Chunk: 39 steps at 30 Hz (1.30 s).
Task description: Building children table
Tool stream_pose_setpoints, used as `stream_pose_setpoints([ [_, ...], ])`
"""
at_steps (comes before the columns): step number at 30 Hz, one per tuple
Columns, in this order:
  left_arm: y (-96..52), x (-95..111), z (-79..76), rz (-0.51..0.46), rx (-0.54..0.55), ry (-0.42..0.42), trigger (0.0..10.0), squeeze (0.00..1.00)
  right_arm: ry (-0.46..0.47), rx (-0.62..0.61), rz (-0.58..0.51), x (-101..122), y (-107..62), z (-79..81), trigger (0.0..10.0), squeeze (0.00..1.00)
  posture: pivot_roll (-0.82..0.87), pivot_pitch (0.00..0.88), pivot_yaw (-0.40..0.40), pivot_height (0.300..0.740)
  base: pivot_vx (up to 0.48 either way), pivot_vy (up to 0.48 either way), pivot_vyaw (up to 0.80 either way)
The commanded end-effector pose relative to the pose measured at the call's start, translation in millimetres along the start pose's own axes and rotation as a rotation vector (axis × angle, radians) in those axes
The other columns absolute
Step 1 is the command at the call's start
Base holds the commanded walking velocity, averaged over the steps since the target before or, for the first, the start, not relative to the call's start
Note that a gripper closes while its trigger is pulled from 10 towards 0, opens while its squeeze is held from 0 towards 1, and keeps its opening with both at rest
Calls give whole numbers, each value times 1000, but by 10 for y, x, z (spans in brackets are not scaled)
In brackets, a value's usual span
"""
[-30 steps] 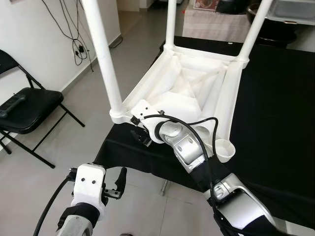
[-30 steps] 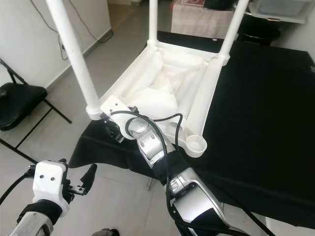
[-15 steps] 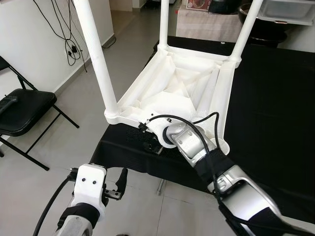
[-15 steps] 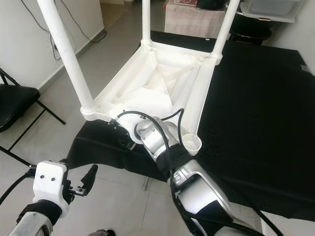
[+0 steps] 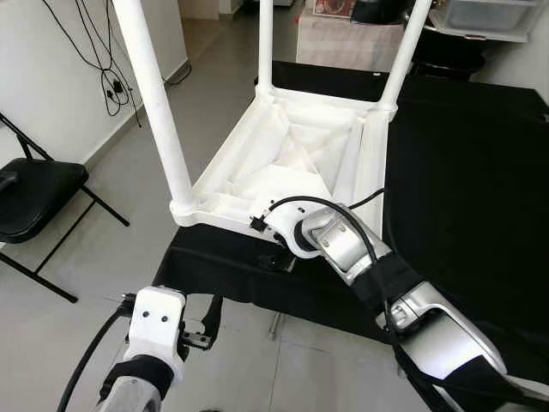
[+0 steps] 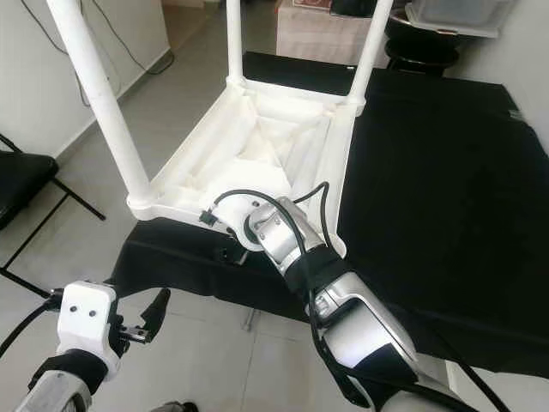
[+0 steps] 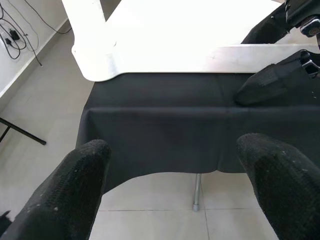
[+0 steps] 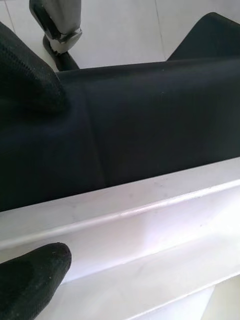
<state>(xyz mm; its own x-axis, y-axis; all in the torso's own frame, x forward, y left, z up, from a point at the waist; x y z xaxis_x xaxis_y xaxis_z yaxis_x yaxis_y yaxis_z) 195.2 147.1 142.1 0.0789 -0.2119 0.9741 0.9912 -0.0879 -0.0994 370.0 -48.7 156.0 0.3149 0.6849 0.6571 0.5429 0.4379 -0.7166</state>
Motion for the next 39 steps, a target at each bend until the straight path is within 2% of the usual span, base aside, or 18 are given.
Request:
stream_pose_setpoints([
  [1, -14, 5, 7, 5, 2, 9, 10000, 0, 2, -29, -61, 96, -34, -48, 10000, 0, 75, 137, -59, 740, 0, 0, 0],
  [4, -14, 6, 7, 5, 2, 10, 10000, 0, 5, -46, -164, 222, -67, -65, 10000, 0, 75, 137, -59, 740, 0, 0, 0],
  [6, -15, 6, 9, 5, 0, 10, 10000, 0, 33, 29, -355, 437, -171, 17, 10000, 0, 75, 134, -58, 740, 0, 0, 0],
  [8, -15, 6, 9, 5, -1, 11, 10000, 0, 52, 70, -412, 497, -219, 53, 10000, 0, 75, 134, -58, 740, 0, 0, 0],
  [10, -12, 8, 8, 5, -5, 10, 10000, 0, 23, 128, -571, 635, -375, 125, 10000, 0, 72, 135, -55, 740, 0, 0, 0],
  [12, -12, 8, 8, 5, -5, 10, 10000, 0, 23, 128, -571, 635, -375, 125, 10000, 0, 72, 135, -55, 740, 0, 0, 0],
  [16, -2, 30, -11, -8, -35, 12, 10000, 0, 27, 110, -702, 709, -594, 77, 10000, 0, 68, 134, -55, 740, 0, 0, 0],
  [17, 7, 46, -26, -19, -58, 20, 10000, 0, 60, 35, -697, 701, -609, -28, 10000, 0, 59, 131, -59, 740, 0, 0, 0],
  [20, 13, 56, -36, -27, -73, 26, 10000, 0, 83, -20, -687, 690, -610, -103, 10000, 0, 59, 131, -59, 740, 0, 0, 0],
  [22, 43, 72, -39, -40, -86, 19, 10000, 0, 19, -232, -675, 590, -687, -297, 10000, 0, 47, 126, -65, 740, 0, 0, 0],
  [23, 43, 72, -39, -40, -86, 19, 10000, 0, 19, -232, -675, 590, -687, -297, 10000, 0, 47, 126, -65, 740, 0, 0, 0],
  [24, 59, 64, -38, -42, -103, 8, 10000, 0, -14, -207, -724, 443, -873, -329, 10000, 0, 37, 122, -59, 740, 0, 0, 0],
  [25, 62, 56, -32, -41, -107, 5, 10000, 0, -57, -124, -725, 376, -929, -251, 10000, 0, 25, 121, -51, 740, 0, 0, 0],
  [28, 63, 51, -27, -40, -108, 4, 10000, 0, -88, -70, -720, 336, -954, -191, 10000, 0, 25, 121, -51, 740, 0, 0, 0],
  [29, 71, 38, -16, -38, -111, 4, 10000, 0, -205, 9, -689, 230, -993, -42, 10000, 0, 15, 115, -43, 740, 0, 0, 0],
  [30, 79, 33, -14, -38, -117, 7, 10000, 0, -243, 37, -667, 172, -990, 19, 10000, 0, 12, 109, -41, 740, 0, 0, 0],
  [35, 102, 19, -6, -39, -130, 11, 10000, 0, -303, 25, -574, 11, -886, 83, 10000, 0, 13, 96, -33, 740, 0, 0, 0],
  [39, 107, 10, -8, -38, -133, 17, 10000, 0, -301, -117, -465, -100, -721, -75, 10000, 0, 19, 87, -30, 740, 0, 0, 0],
])
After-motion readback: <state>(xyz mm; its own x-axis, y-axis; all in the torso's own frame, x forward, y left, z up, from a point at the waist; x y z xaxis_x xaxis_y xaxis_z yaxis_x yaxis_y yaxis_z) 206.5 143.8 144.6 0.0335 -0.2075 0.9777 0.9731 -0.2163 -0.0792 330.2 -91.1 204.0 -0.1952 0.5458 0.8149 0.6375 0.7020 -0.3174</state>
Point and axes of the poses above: a point about 5 cm out from each wrist's last joint towards the gripper, its own y axis pointing out of the wrist towards the gripper, its own x axis along the axis of the wrist's last joint, z = x × y, the point moved 2 cm from there along y, pointing out of the wrist towards the gripper, and after that the axes turned 7 degrees about y, right-handed, at the moved point
